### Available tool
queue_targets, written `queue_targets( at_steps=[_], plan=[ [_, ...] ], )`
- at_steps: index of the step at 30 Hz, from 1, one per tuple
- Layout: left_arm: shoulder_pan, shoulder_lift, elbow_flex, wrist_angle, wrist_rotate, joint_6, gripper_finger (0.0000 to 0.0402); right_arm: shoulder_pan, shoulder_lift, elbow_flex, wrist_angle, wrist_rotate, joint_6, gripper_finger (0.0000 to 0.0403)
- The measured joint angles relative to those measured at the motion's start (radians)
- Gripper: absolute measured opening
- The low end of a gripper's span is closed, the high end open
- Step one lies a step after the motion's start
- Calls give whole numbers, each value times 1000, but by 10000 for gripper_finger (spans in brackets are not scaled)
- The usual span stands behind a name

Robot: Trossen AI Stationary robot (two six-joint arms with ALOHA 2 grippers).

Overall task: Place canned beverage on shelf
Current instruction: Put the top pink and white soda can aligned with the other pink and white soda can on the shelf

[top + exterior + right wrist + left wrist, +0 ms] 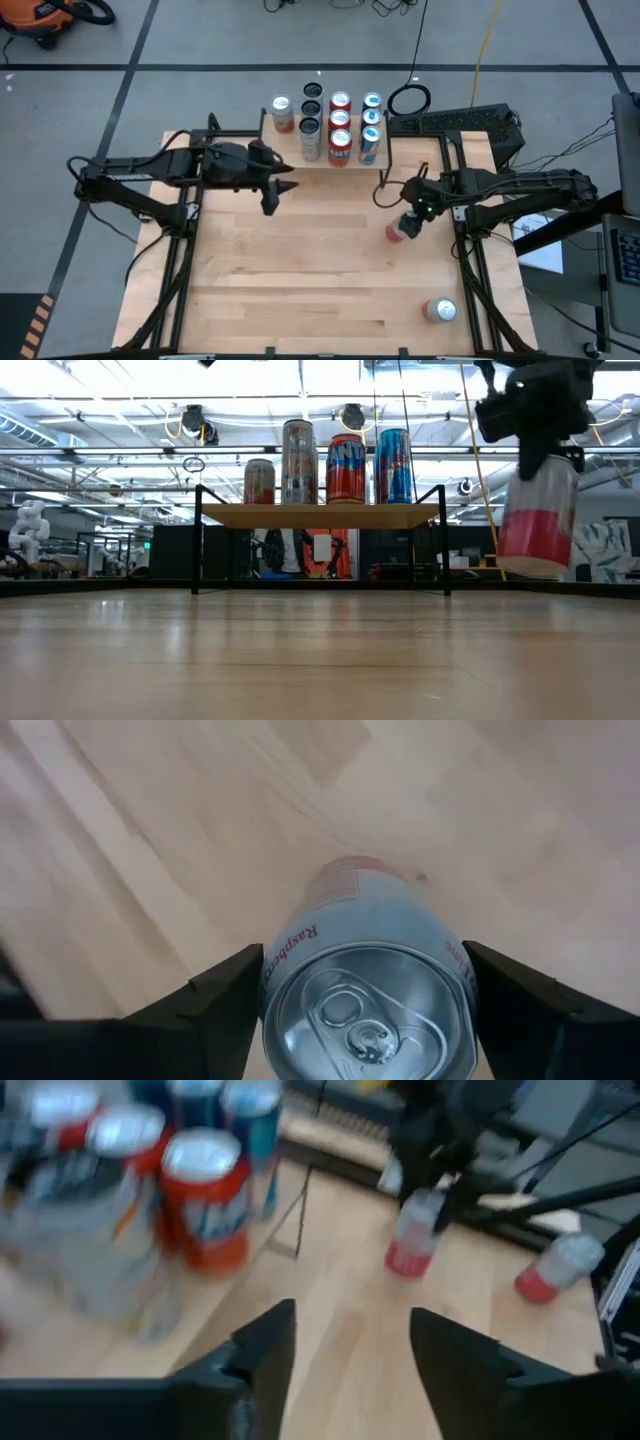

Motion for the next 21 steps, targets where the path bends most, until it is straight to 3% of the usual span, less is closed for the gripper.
queue_targets(
  at_steps=[7,14,21],
  plan=[
    [-72,93,0,267,-53,135,269,1,0,0,120,-70,230,273],
    [-73,220,-1,311,22,131,330,1,0,0,236,-82,355,273],
    [-77,293,0,337,89,105,356,1,0,0,382,-82,459,273]
  ],
)
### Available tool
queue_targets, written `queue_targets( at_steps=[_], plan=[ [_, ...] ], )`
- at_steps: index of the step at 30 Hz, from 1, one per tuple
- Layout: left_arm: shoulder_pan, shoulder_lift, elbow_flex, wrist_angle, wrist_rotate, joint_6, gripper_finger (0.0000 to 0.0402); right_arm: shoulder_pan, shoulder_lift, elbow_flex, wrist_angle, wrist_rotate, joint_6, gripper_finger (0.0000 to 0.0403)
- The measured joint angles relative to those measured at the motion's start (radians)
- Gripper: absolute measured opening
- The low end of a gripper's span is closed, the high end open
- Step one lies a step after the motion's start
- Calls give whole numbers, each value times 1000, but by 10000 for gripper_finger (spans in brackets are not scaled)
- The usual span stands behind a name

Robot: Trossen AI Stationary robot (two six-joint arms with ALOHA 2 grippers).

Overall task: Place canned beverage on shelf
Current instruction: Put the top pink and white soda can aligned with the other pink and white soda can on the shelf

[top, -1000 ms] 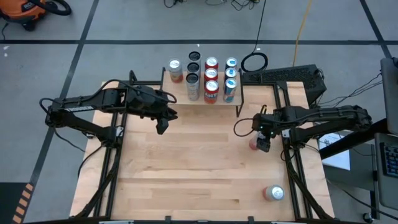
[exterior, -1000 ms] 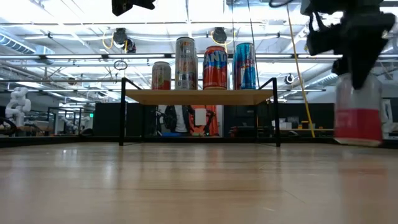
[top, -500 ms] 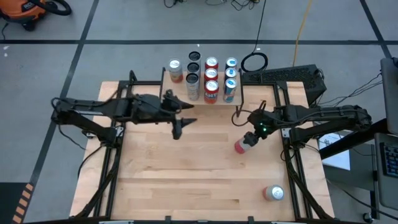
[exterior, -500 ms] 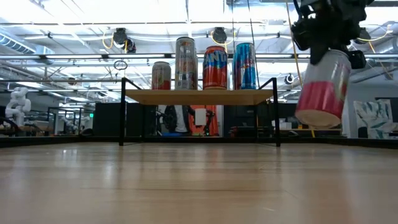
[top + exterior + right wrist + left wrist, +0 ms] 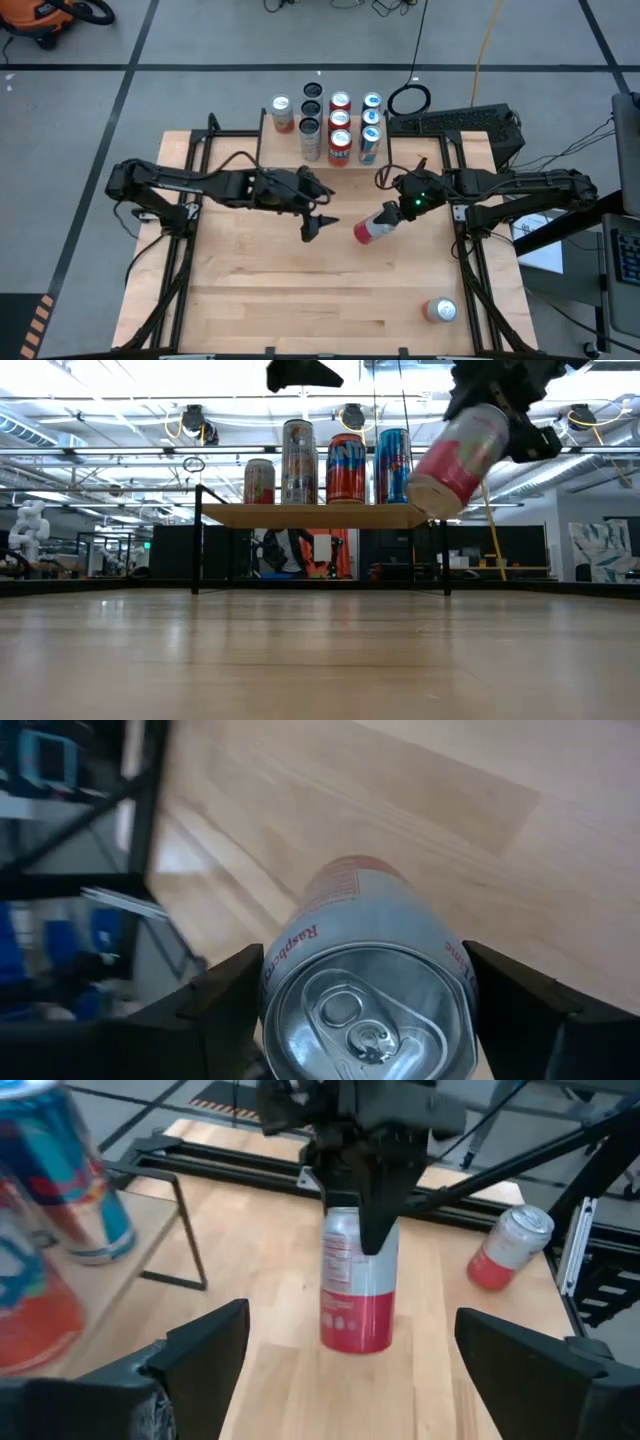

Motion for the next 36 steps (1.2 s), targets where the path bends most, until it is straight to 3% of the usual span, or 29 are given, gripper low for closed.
queue_targets(
  at_steps=[8,17,24,36],
  plan=[
    [4,104,0,92,92,-30,364,0,0,0,124,1,88,273],
    [4,150,0,111,2,-16,364,0,0,0,238,34,121,273],
    [25,174,0,116,96,26,364,1,0,0,276,51,123,273],
    [25,222,1,113,62,54,364,0,0,0,290,63,124,273]
  ],
)
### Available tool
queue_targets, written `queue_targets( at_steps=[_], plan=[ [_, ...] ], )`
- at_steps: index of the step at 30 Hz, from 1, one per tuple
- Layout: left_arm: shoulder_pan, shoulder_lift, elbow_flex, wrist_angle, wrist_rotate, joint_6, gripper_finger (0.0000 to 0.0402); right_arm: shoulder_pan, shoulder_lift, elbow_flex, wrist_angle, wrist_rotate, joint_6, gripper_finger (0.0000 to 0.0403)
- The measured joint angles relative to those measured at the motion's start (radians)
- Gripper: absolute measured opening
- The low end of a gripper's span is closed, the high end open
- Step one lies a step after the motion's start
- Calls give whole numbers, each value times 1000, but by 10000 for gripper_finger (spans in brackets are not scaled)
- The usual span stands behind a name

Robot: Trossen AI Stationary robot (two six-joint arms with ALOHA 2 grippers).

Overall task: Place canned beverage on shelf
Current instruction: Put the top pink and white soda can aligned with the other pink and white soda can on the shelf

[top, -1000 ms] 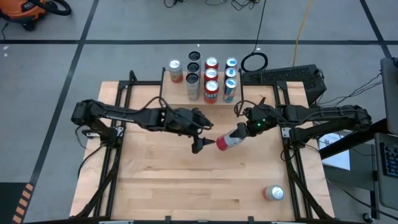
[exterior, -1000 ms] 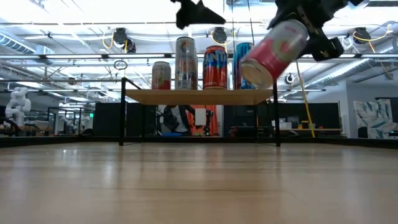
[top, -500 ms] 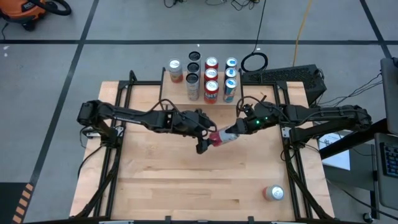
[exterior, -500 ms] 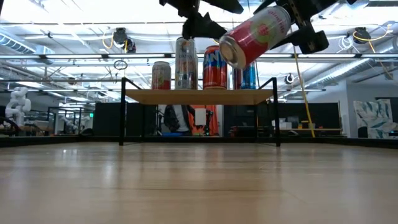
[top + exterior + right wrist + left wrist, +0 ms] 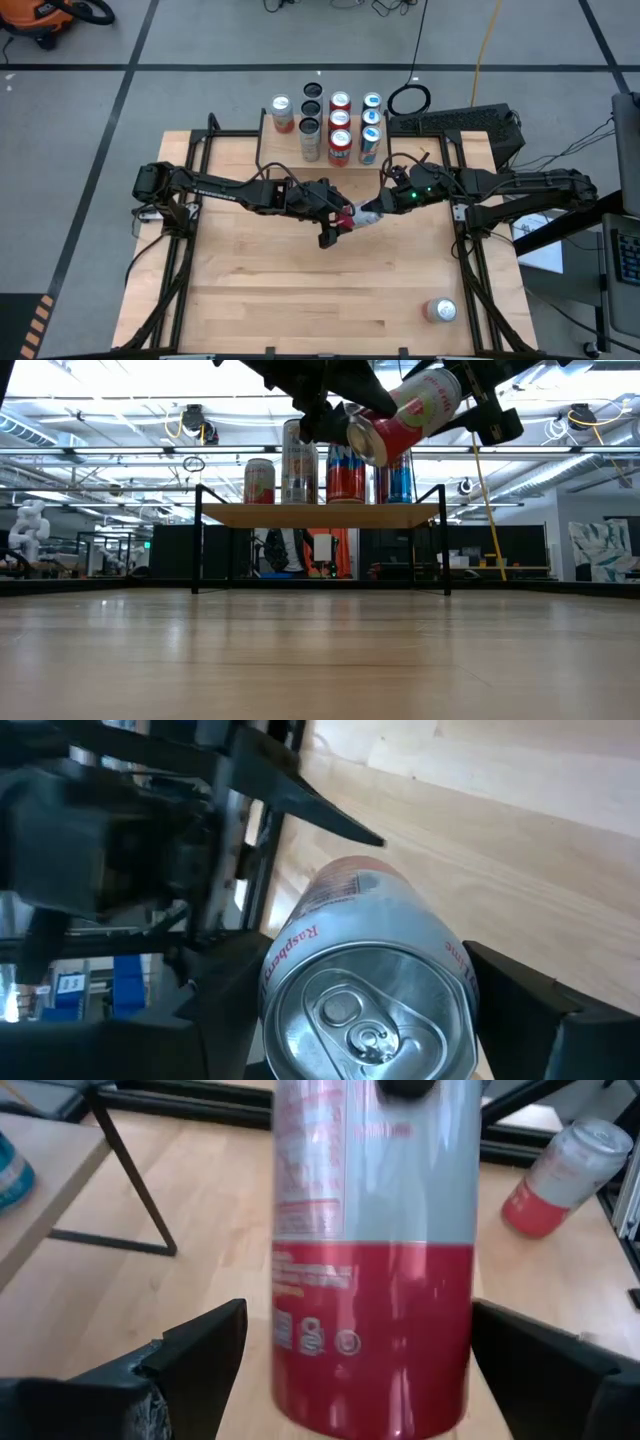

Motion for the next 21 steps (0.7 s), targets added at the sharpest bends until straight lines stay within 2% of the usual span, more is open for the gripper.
queue_targets(
  at_steps=[6,15,21],
  plan=[
    [0,15,0,9,25,1,346,0,0,0,32,24,2,273],
    [-1,11,0,8,3,1,290,-1,0,0,48,30,8,273],
    [0,-6,-1,6,-1,-3,286,-1,-1,0,76,56,12,292]
  ],
)
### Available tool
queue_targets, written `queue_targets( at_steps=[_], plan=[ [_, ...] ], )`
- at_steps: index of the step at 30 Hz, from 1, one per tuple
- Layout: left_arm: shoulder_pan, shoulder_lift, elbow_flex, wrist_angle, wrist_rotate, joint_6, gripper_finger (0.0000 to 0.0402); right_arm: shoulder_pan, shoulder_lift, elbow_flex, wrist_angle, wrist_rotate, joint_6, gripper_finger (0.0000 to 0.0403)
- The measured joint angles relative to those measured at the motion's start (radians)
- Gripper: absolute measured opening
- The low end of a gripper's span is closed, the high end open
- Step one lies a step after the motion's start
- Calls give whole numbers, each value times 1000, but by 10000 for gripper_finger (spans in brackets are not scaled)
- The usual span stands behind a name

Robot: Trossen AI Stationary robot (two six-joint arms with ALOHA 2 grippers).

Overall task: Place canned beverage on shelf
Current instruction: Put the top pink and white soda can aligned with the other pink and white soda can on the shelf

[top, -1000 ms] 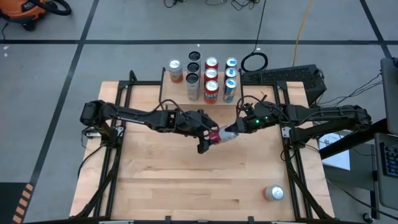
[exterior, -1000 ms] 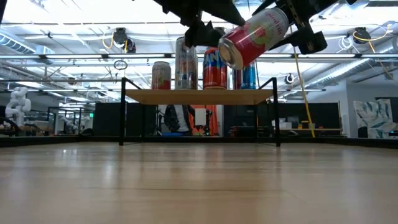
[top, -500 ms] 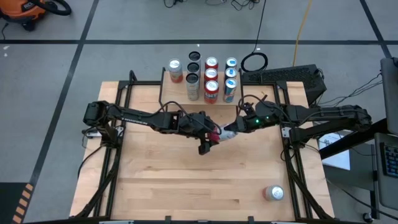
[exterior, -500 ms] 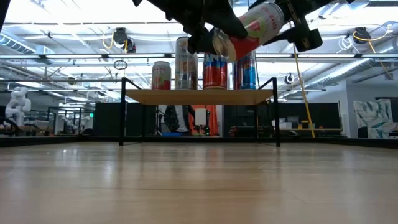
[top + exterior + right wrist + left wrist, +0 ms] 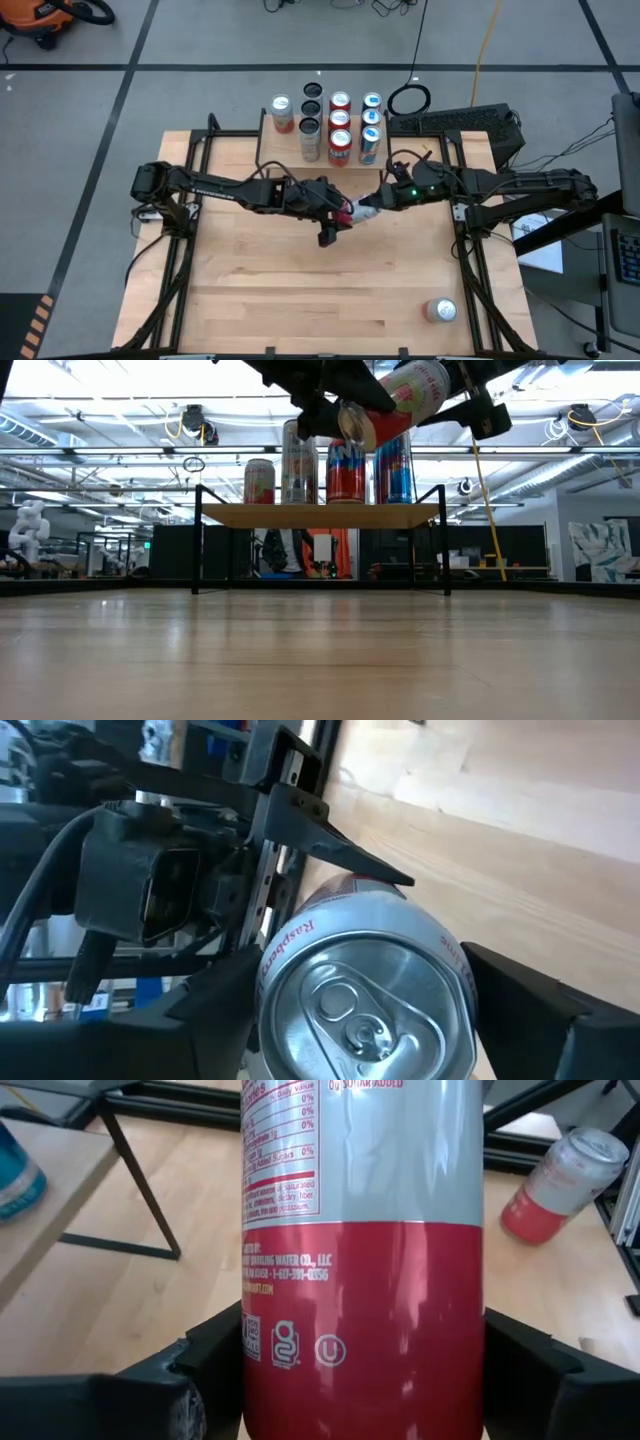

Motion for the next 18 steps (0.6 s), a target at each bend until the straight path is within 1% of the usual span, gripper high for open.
queue_targets(
  at_steps=[3,9,13,18],
  plan=[
    [0,-23,0,-13,-8,0,285,0,0,0,47,15,-22,308],
    [1,-98,-1,14,-5,0,283,-4,-14,1,224,45,-127,334],
    [0,-156,-1,15,3,0,283,-8,-15,1,433,103,-225,340],
    [2,-226,0,59,5,-29,283,-9,-15,2,678,164,-430,340]
  ],
)
